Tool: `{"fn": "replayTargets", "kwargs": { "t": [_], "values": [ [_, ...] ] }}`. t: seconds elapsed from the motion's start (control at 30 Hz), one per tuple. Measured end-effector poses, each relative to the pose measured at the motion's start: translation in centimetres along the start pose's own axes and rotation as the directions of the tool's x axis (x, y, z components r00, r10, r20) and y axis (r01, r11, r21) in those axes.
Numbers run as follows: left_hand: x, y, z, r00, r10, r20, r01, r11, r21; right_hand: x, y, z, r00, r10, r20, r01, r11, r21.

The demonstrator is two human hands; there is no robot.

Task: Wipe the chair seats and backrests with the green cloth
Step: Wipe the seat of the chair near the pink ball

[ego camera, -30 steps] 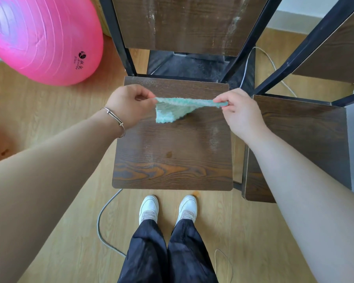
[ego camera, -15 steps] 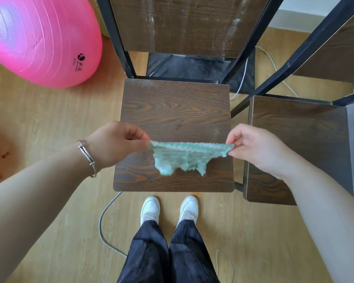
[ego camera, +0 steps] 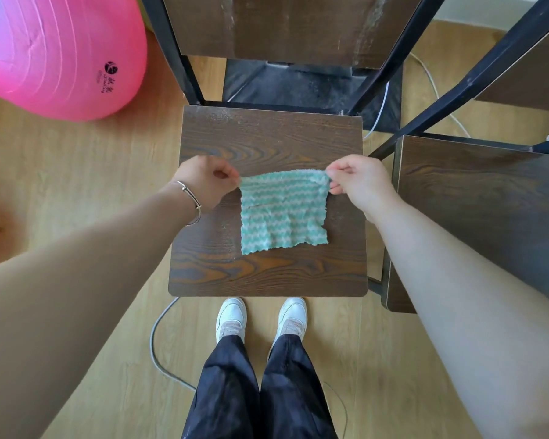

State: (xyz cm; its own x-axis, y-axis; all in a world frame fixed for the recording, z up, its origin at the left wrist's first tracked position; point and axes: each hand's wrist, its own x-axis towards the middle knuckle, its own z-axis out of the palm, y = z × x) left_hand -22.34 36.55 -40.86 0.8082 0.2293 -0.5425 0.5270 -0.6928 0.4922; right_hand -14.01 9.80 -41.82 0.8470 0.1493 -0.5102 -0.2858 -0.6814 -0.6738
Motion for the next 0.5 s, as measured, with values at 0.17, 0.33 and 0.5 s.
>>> {"fn": "replayTargets", "kwargs": {
  "t": [0.17,0.33,0.5],
  "values": [
    [-3.7,-0.9,0.4,0.996,0.038,0.074,-0.039,0.999,0.013,-3.1,1.2,-0.9,0.995,0.061,0.078,-0.063,0.998,0.017],
    [-6.4,-3.2,4.0,0.982,0.061,0.18,-0.084,0.989,0.125,-6.0,4.1,0.0,0.988,0.117,0.099,-0.112,0.992,-0.053],
    [-7.2,-4.6,5.6,1.0,0.027,0.014,-0.03,0.962,0.272,-6.7,5.1,2.3,0.969,0.239,-0.06,-0.244,0.967,-0.08]
  ]
}}
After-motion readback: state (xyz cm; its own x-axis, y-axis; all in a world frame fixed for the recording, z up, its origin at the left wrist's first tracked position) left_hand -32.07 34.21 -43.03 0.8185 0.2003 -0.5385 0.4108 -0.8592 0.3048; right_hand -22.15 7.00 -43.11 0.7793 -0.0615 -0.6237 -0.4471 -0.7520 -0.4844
